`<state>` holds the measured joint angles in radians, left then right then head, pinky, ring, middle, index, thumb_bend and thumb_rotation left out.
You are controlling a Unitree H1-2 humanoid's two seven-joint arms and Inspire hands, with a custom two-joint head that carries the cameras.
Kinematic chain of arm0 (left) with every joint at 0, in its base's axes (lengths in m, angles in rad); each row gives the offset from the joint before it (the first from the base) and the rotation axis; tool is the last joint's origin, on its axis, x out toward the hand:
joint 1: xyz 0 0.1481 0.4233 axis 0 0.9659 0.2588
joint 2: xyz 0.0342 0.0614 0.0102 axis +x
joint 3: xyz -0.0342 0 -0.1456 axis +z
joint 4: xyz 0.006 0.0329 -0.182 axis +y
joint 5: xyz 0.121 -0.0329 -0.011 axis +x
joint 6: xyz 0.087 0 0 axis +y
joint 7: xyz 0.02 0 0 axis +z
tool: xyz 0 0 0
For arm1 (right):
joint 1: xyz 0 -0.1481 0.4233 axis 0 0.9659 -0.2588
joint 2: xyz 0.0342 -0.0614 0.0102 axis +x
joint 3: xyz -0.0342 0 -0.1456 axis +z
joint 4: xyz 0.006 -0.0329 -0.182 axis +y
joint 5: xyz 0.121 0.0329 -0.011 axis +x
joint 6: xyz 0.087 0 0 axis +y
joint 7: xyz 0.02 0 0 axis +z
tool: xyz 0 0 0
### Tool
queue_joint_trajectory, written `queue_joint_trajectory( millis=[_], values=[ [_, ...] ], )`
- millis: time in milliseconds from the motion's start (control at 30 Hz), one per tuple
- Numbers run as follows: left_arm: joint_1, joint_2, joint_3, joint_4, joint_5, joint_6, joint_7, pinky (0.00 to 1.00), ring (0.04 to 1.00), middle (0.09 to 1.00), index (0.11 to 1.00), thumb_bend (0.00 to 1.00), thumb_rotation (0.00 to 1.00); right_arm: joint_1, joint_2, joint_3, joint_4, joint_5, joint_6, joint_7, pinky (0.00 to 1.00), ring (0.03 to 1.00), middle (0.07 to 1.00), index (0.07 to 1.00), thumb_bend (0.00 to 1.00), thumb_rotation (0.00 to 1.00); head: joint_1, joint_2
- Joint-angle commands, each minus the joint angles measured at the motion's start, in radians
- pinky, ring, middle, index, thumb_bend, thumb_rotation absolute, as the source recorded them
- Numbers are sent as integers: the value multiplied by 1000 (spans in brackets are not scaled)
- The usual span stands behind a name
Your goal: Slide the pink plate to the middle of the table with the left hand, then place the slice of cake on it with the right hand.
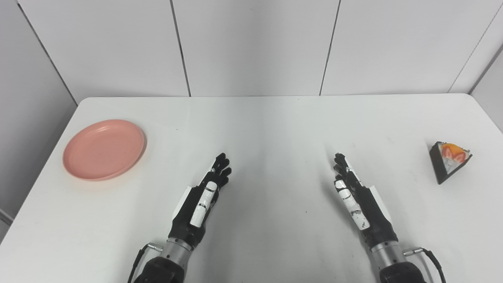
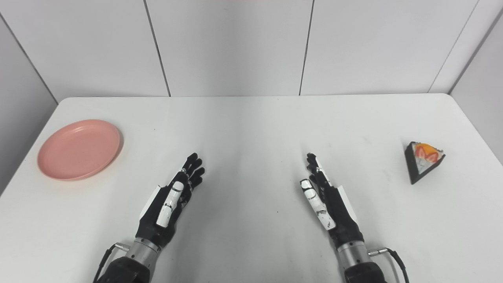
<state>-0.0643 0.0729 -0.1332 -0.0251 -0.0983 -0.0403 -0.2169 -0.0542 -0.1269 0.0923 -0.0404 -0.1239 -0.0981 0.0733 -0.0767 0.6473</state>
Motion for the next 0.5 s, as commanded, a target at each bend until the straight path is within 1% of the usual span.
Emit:
queue_joint_trajectory(
  millis=[0, 233, 467],
  values=[
    [23, 2, -7, 27, 4, 20, -8, 987, 974, 991, 1000, 433, 1000, -2, -4, 6, -14, 0, 5, 14, 941, 959, 976, 972, 348, 1000, 1, -1],
    [23, 3, -8, 30, 5, 15, -10, 986, 974, 991, 1000, 439, 1000, -2, -2, 4, -10, -2, 1, 12, 932, 953, 971, 968, 364, 1000, 0, -2],
    [22, 2, -8, 32, 3, 15, -10, 986, 973, 991, 1000, 440, 1000, -1, -3, 6, -16, -2, 15, 15, 941, 958, 975, 971, 360, 1000, -1, -3]
  ],
)
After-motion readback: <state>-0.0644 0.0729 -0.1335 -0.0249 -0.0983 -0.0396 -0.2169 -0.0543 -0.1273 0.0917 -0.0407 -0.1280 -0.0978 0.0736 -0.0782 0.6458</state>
